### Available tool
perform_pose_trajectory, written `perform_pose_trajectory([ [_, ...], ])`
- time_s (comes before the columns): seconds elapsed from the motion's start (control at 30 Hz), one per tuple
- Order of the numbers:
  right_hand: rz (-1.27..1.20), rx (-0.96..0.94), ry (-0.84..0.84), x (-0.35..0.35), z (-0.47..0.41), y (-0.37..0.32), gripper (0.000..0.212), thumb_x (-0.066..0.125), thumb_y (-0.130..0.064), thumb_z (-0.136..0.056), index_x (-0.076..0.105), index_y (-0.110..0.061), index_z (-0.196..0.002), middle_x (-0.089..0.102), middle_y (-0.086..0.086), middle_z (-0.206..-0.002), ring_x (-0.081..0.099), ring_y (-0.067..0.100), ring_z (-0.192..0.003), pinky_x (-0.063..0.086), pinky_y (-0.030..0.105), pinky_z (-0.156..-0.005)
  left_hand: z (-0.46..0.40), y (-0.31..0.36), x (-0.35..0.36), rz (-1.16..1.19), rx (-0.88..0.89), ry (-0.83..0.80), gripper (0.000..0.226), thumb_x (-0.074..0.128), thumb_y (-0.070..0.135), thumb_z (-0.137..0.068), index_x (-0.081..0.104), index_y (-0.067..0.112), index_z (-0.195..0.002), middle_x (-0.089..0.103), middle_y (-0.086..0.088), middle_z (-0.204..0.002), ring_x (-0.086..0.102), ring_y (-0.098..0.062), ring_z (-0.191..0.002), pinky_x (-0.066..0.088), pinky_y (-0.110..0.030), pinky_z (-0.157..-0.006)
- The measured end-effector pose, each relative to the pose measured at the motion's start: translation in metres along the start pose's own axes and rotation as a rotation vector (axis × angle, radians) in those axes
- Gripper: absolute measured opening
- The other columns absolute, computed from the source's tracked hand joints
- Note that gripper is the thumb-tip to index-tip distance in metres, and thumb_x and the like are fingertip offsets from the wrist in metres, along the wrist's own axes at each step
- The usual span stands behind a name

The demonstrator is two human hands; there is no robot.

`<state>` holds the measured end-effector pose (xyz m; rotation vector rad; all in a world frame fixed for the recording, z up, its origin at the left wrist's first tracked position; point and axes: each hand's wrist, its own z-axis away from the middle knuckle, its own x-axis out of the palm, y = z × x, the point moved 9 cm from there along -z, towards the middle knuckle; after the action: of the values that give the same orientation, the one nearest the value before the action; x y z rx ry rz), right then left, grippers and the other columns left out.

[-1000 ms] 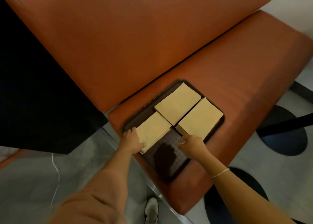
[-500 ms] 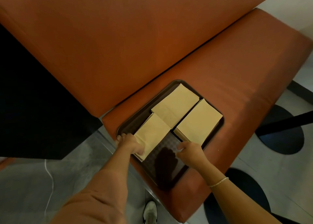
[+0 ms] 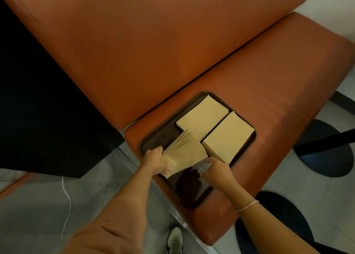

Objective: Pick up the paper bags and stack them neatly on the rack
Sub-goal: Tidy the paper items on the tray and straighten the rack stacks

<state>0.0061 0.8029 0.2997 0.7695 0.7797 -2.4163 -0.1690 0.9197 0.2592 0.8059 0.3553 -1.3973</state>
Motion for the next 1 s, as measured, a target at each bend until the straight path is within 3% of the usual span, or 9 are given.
perform_pose_trajectory([
  [0.17,-0.154,-0.091,0.156,-0.035,0.041,-0.008,0.103,0.078,-0.022,-0.073,0.01,-0.02,-0.149,0.029,0.008,-0.146,0.037,0.025,-0.13,0.044,0.033,-0.095,0.044,0.028,-0.028,-0.059,0.216,0.059,0.045,0.085,0.017,-0.065,0.044,0.021,-0.083,0.06,0.001,-0.094,0.059,-0.019,-0.094,0.052,-0.033,-0.073],
  [0.27,-0.148,-0.194,0.222,-0.061,0.077,-0.013,0.112,0.082,-0.027,-0.067,0.006,-0.02,-0.15,0.026,0.005,-0.149,0.023,0.024,-0.137,0.03,0.039,-0.11,0.089,0.059,-0.042,-0.125,0.344,0.099,0.048,0.081,0.012,-0.065,0.035,0.025,-0.07,0.056,0.005,-0.08,0.055,-0.017,-0.083,0.046,-0.031,-0.063],
  [0.37,-0.248,-0.291,0.259,-0.09,0.12,-0.01,0.091,0.083,-0.023,-0.066,0.031,-0.018,-0.141,0.05,-0.002,-0.123,0.041,0.016,-0.122,0.04,0.028,-0.099,0.14,0.093,-0.049,-0.16,0.455,0.14,0.046,0.079,0.012,-0.066,0.036,0.026,-0.071,0.057,0.006,-0.08,0.056,-0.016,-0.084,0.046,-0.03,-0.063],
  [0.43,-0.285,-0.3,0.286,-0.112,0.152,0.003,0.073,0.081,-0.021,-0.069,0.042,-0.021,-0.131,0.054,-0.005,-0.111,0.048,0.01,-0.101,0.043,0.019,-0.081,0.176,0.118,-0.049,-0.188,0.503,0.159,0.047,0.081,0.012,-0.065,0.037,0.026,-0.073,0.062,0.002,-0.09,0.058,-0.019,-0.091,0.048,-0.032,-0.068],
  [0.53,-0.298,-0.291,0.377,-0.146,0.203,0.039,0.047,0.079,-0.02,-0.071,0.053,-0.023,-0.111,0.056,-0.004,-0.098,0.052,0.013,-0.09,0.038,0.012,-0.058,0.225,0.159,-0.041,-0.187,0.575,0.188,0.049,0.083,0.012,-0.061,0.038,0.027,-0.072,0.058,0.003,-0.087,0.057,-0.02,-0.089,0.047,-0.033,-0.068],
  [0.63,-0.311,-0.288,0.501,-0.178,0.26,0.09,0.028,0.078,-0.018,-0.072,0.059,-0.023,-0.091,0.059,-0.007,-0.086,0.057,0.014,-0.09,0.038,0.017,-0.066,0.273,0.207,-0.027,-0.094,0.674,0.2,0.042,0.081,0.009,-0.062,0.046,0.024,-0.079,0.058,0.003,-0.086,0.053,-0.014,-0.084,0.038,-0.025,-0.061],
  [0.77,-0.477,-0.186,0.613,-0.2,0.322,0.188,0.03,0.078,-0.015,-0.072,0.063,-0.018,-0.098,0.064,-0.001,-0.092,0.057,0.015,-0.085,0.043,0.022,-0.067,0.334,0.269,0.017,0.071,0.795,0.076,0.043,0.085,0.008,-0.06,0.051,0.024,-0.082,0.06,0.008,-0.085,0.056,-0.011,-0.084,0.045,-0.018,-0.064],
  [0.87,-0.675,-0.111,0.676,-0.197,0.356,0.268,0.037,0.08,-0.012,-0.068,0.065,-0.018,-0.101,0.068,0.004,-0.097,0.062,0.02,-0.089,0.052,0.031,-0.07,0.37,0.308,0.064,0.168,0.849,-0.005,0.051,0.088,0.013,-0.057,0.053,0.025,-0.092,0.06,0.008,-0.092,0.057,-0.01,-0.089,0.047,-0.023,-0.074],
  [1.0,-0.853,0.038,0.752,-0.18,0.389,0.361,0.045,0.08,-0.008,-0.068,0.058,-0.012,-0.106,0.063,0.01,-0.102,0.059,0.027,-0.091,0.051,0.036,-0.07,0.392,0.347,0.132,0.251,0.813,-0.065,0.064,0.091,0.026,-0.048,0.05,0.033,-0.098,0.064,-0.001,-0.109,0.061,-0.016,-0.101,0.051,-0.037,-0.091],
])
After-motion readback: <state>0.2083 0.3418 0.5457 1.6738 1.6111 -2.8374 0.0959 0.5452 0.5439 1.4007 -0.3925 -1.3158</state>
